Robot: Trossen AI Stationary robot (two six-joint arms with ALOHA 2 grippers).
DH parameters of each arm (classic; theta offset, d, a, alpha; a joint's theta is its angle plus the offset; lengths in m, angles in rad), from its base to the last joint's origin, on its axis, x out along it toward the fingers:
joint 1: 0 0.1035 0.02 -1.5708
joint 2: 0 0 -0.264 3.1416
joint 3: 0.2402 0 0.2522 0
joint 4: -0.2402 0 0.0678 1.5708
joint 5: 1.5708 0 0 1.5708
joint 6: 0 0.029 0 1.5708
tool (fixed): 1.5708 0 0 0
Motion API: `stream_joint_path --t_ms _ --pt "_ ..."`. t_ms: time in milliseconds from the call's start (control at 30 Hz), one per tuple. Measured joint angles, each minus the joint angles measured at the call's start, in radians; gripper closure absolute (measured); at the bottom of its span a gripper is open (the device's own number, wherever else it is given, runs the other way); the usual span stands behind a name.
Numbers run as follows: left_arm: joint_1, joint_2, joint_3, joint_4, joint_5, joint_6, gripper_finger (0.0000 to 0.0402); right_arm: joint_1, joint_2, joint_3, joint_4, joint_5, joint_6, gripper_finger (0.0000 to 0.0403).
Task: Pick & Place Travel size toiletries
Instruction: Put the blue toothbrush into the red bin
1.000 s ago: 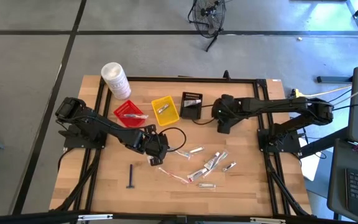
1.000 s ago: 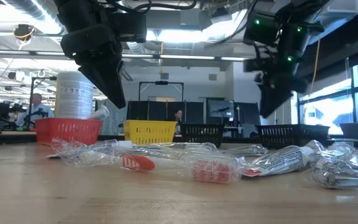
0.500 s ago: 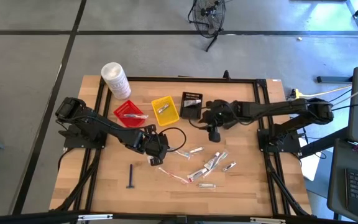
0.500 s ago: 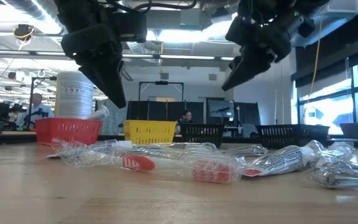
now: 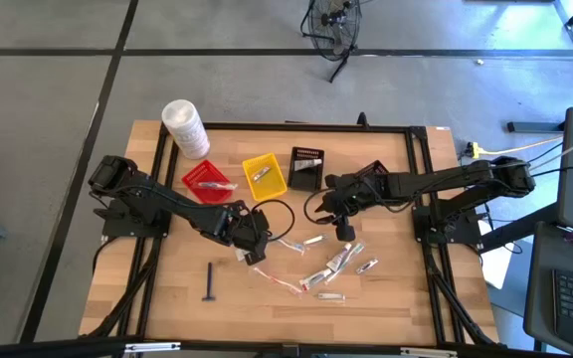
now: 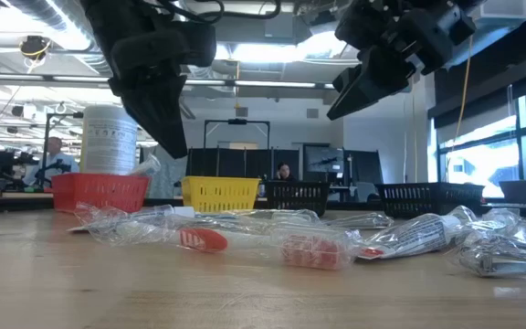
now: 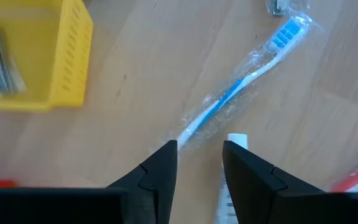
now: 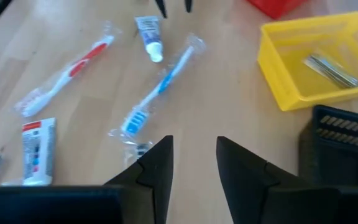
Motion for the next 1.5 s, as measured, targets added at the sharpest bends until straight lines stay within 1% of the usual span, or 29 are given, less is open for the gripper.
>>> stream_joint_path --t_ms 133,200,433,533,667,767,833,933,1100,1167,1233,1333,1500 --pt "0.0 0.0 0.0 0.0 0.062 -0.123 0.0277 0.03 0.0 0.0 0.0 0.0 0.0 0.0268" --pt "0.0 0.0 0.0 0.0 0.072 -0.158 0.0277 0.042 0.0 0.0 -0.001 0.0 -0.001 0.0264" --pt "0.0 0.0 0.0 0.0 0.069 -0.14 0.0276 0.053 0.0 0.0 0.0 0.002 -0.085 0.025" --pt "-0.002 0.0 0.0 0.0 0.068 -0.171 0.0276 0.053 0.0 0.0 0.011 0.042 -0.134 0.0246" --pt "-0.022 0.0 0.0 0.0 0.027 -0.207 0.0276 0.053 0.0 0.0 0.045 0.107 -0.192 0.024" --pt "-0.044 0.0 0.0 0.01 -0.026 -0.209 0.0276 0.053 0.0 0.0 0.069 0.124 -0.212 0.0236" --pt "-0.058 0.0 0.0 0.048 -0.051 -0.184 0.0276 0.053 0.0 0.001 0.085 0.124 -0.214 0.0232" --pt "-0.078 0.0 0.0 0.13 -0.076 -0.098 0.0276 0.053 0.0 0.001 0.094 0.124 -0.214 0.0228" --pt "-0.084 0.033 0.0 0.264 -0.089 0.11 0.0276 0.053 0.0 0.001 0.092 0.123 -0.213 0.0224" --pt "-0.072 0.064 0.0 0.314 -0.091 0.198 0.0276 0.053 0.0 0.001 0.092 0.123 -0.213 0.0225" --pt "-0.057 0.099 0.0 0.329 -0.09 0.273 0.0276 0.053 0.0 0.001 0.092 0.12 -0.212 0.0229" --pt "-0.026 0.151 0.0 0.36 -0.062 0.341 0.0276 0.053 0.0 0.001 0.092 0.12 -0.195 0.0235" --pt "0.031 0.228 -0.001 0.396 0.04 0.394 0.0276 0.053 0.0 0.001 0.091 0.117 -0.186 0.0246"
